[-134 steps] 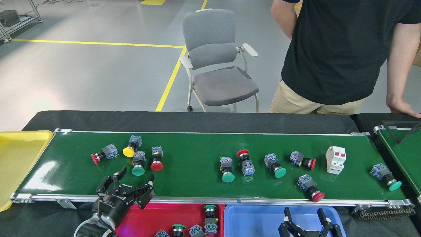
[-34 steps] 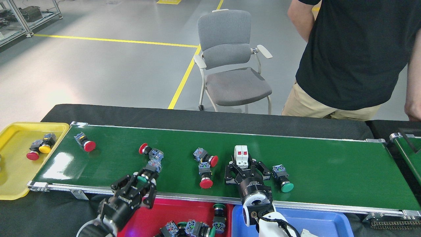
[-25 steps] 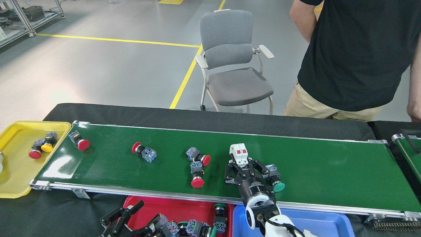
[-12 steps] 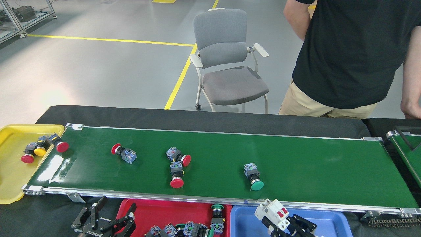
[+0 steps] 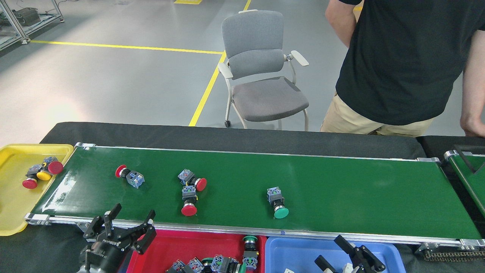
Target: Pick switch part from conveyor to tray
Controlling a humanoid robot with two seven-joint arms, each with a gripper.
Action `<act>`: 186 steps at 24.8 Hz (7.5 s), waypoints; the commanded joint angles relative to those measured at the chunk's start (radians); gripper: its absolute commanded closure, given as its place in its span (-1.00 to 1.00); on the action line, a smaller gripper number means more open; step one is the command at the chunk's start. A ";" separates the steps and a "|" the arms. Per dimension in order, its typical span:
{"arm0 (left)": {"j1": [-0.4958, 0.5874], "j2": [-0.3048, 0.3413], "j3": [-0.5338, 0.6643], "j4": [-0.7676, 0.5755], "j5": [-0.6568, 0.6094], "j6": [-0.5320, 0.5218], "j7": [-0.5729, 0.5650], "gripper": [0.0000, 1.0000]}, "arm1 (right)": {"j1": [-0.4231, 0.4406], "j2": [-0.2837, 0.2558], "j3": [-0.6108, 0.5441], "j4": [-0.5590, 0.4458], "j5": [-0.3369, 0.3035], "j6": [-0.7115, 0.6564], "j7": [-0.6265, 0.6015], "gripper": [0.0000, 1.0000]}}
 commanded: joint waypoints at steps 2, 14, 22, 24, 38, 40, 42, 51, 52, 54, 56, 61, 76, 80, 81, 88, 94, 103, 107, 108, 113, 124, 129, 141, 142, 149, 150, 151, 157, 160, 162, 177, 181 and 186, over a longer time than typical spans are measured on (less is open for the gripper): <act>-0.089 0.053 0.002 0.110 -0.002 0.049 0.002 -1.00 | -0.012 0.004 -0.025 -0.016 0.076 0.223 -0.014 -0.88; -0.311 0.103 -0.021 0.476 -0.002 0.222 0.011 -1.00 | -0.038 0.046 -0.021 -0.016 0.330 0.704 -0.208 -0.96; -0.451 0.136 -0.056 0.760 0.007 0.351 0.146 0.32 | -0.032 0.041 0.051 -0.016 0.334 0.702 -0.217 -0.98; -0.450 0.142 -0.058 0.768 0.007 0.350 0.168 0.50 | -0.032 0.039 0.055 -0.016 0.334 0.704 -0.218 -0.97; -0.132 0.148 -0.047 0.190 0.041 -0.028 0.158 0.75 | -0.035 0.041 0.048 -0.012 0.331 0.710 -0.218 -0.98; -0.006 0.151 -0.045 0.030 0.068 -0.135 0.158 0.75 | -0.037 0.043 0.050 -0.012 0.331 0.710 -0.218 -0.97; 0.121 0.151 -0.047 -0.139 0.101 -0.246 0.158 0.74 | -0.037 0.041 0.050 -0.010 0.331 0.710 -0.217 -0.98; 0.454 0.034 -0.056 -0.438 0.136 -0.390 0.157 -1.00 | -0.035 0.041 0.050 -0.013 0.331 0.710 -0.217 -0.98; 0.455 0.027 -0.056 -0.436 0.133 -0.390 0.157 -1.00 | -0.035 0.041 0.050 -0.013 0.331 0.708 -0.217 -0.98; 0.457 0.016 -0.047 -0.429 0.130 -0.390 0.157 -1.00 | -0.035 0.038 0.050 -0.013 0.331 0.707 -0.217 -0.98; 0.449 0.013 -0.038 -0.415 0.127 -0.390 0.157 -1.00 | -0.034 0.036 0.050 -0.013 0.331 0.705 -0.217 -0.98; 0.370 0.030 0.051 -0.310 0.019 -0.060 0.158 -1.00 | -0.032 0.038 0.050 -0.013 0.333 0.705 -0.217 -0.98; 0.027 0.180 0.126 0.145 -0.004 -0.028 0.122 -1.00 | -0.038 0.033 0.053 -0.007 0.331 0.702 -0.217 -0.98; -0.111 0.245 0.114 0.338 -0.004 0.037 0.123 -1.00 | -0.035 0.033 0.053 -0.007 0.333 0.702 -0.218 -0.98; -0.144 0.260 0.110 0.397 -0.004 0.061 0.126 -1.00 | -0.042 0.033 0.053 -0.006 0.333 0.704 -0.223 -0.98; -0.299 0.268 0.005 0.664 -0.008 0.276 0.163 -0.77 | -0.052 0.075 0.053 0.007 0.350 0.710 -0.317 -0.98; -0.397 0.292 -0.039 0.835 0.001 0.345 0.326 0.28 | -0.032 0.119 0.055 0.005 0.409 0.707 -0.332 -0.98; -0.249 0.289 -0.033 0.555 0.084 0.094 0.333 0.92 | -0.006 0.086 0.055 0.019 0.327 0.708 -0.312 -0.98; -0.002 0.281 -0.039 0.164 0.162 -0.086 0.273 0.86 | -0.002 0.049 0.055 0.019 0.291 0.708 -0.311 -0.98; 0.058 0.281 -0.039 0.075 0.179 -0.132 0.257 0.85 | -0.002 0.044 0.055 0.019 0.291 0.708 -0.311 -0.98; 0.374 0.205 -0.058 -0.333 0.193 -0.319 0.209 0.44 | -0.003 0.043 0.055 0.019 0.291 0.710 -0.311 -0.98; 0.439 0.097 -0.059 -0.412 0.179 -0.339 0.126 -1.00 | -0.002 0.049 0.055 0.016 0.291 0.705 -0.311 -0.98; 0.359 0.091 0.073 -0.306 0.153 -0.052 0.123 -1.00 | -0.017 0.050 0.055 0.024 0.291 0.705 -0.311 -0.98; 0.169 0.169 0.126 -0.045 0.128 0.032 0.120 -1.00 | -0.032 0.044 0.055 0.017 0.278 0.705 -0.311 -0.98; 0.141 0.192 0.125 -0.002 0.130 0.032 0.119 -1.00 | -0.032 0.044 0.055 0.019 0.278 0.704 -0.311 -0.98; -0.025 0.284 0.094 0.243 0.130 0.026 0.119 -1.00 | -0.054 0.046 0.055 0.017 0.273 0.705 -0.311 -0.98; -0.035 0.289 0.085 0.262 0.130 0.026 0.119 -1.00 | -0.055 0.046 0.055 0.017 0.273 0.704 -0.311 -0.98; -0.049 0.295 0.073 0.286 0.130 0.027 0.119 -1.00 | -0.055 0.046 0.055 0.017 0.273 0.704 -0.311 -0.98; -0.190 0.303 0.041 0.489 0.128 0.096 0.129 -0.30 | -0.068 0.047 0.056 0.017 0.270 0.704 -0.311 -0.98; -0.296 0.323 -0.005 0.654 0.131 0.139 0.135 0.33 | -0.071 0.047 0.056 0.017 0.270 0.704 -0.311 -0.98; -0.348 0.326 -0.008 0.736 0.136 0.139 0.155 0.58 | -0.077 0.050 0.056 0.017 0.270 0.704 -0.311 -0.98; 0.195 0.220 -0.015 -0.149 0.254 -0.267 0.128 0.70 | -0.080 0.052 0.056 0.017 0.270 0.705 -0.311 -0.98; 0.416 0.108 -0.088 -0.436 0.251 -0.390 0.071 0.19 | -0.081 0.050 0.055 0.017 0.268 0.707 -0.311 -0.98; 0.436 0.028 -0.165 -0.438 0.246 -0.390 0.060 -0.98 | -0.075 0.049 0.053 0.016 0.268 0.705 -0.311 -0.98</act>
